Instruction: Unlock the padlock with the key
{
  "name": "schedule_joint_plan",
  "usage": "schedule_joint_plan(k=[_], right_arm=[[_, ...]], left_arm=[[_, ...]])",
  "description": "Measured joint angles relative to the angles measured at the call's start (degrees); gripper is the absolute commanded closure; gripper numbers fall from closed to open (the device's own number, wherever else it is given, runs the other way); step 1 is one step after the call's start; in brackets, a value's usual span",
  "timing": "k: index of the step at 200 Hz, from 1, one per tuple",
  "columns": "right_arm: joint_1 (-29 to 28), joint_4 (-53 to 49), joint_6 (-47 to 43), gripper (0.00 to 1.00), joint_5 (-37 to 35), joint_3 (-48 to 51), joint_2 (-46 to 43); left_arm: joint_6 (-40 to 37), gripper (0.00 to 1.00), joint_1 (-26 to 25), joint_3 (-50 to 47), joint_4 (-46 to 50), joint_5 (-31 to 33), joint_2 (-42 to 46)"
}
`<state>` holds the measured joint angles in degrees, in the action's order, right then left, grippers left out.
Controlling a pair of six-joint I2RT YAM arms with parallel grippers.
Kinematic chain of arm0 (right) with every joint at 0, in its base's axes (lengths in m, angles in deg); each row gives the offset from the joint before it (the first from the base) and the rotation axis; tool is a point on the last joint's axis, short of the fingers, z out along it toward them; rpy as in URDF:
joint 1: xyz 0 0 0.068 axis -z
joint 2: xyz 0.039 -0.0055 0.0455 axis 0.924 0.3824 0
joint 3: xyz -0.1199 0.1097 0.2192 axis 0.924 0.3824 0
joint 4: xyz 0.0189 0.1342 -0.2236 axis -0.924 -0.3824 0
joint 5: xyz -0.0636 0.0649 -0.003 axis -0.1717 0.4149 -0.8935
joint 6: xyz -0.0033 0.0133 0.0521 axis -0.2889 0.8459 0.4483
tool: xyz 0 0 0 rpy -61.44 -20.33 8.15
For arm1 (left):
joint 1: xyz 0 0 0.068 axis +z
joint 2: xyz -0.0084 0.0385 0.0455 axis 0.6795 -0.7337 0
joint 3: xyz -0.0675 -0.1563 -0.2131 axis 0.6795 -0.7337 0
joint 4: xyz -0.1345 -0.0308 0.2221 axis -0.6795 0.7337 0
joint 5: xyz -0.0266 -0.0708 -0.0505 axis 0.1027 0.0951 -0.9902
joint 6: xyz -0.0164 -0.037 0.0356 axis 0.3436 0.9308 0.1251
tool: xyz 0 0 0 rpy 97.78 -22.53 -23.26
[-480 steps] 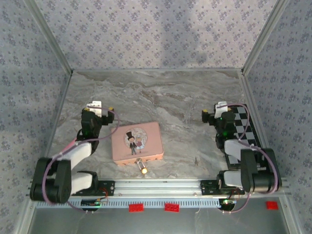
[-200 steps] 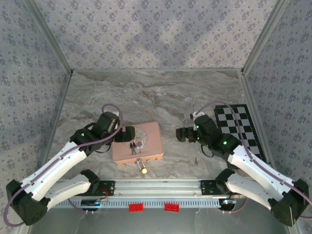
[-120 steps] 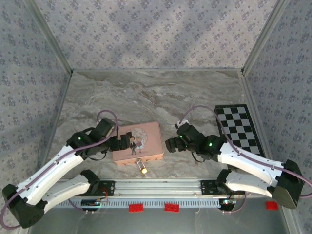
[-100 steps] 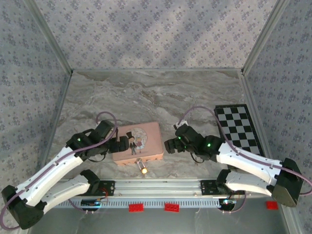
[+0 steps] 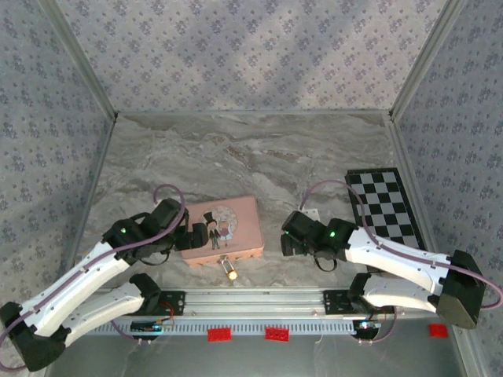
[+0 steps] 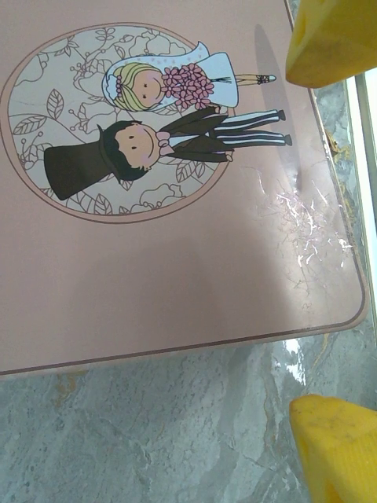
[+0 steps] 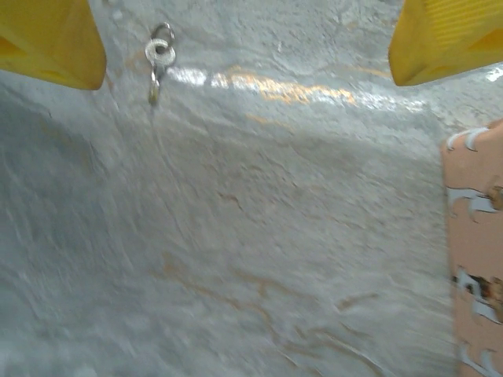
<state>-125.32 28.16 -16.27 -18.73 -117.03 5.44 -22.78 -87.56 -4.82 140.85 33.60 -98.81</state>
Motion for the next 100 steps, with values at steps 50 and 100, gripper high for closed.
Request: schedule_joint_plan(k=[50, 100], right_arm=[[0.0, -3.5, 7.3, 0.22, 2.6, 3.82, 2.89], [1.97, -1.81, 11.04, 0.42, 6.99, 8.98, 3.02]], left_arm=[[-0.02, 0.0, 0.0, -0.81, -1.14, 0.37, 0.52], [1.6, 0.0, 0.0, -3.8, -4.85, 0.37, 3.39]])
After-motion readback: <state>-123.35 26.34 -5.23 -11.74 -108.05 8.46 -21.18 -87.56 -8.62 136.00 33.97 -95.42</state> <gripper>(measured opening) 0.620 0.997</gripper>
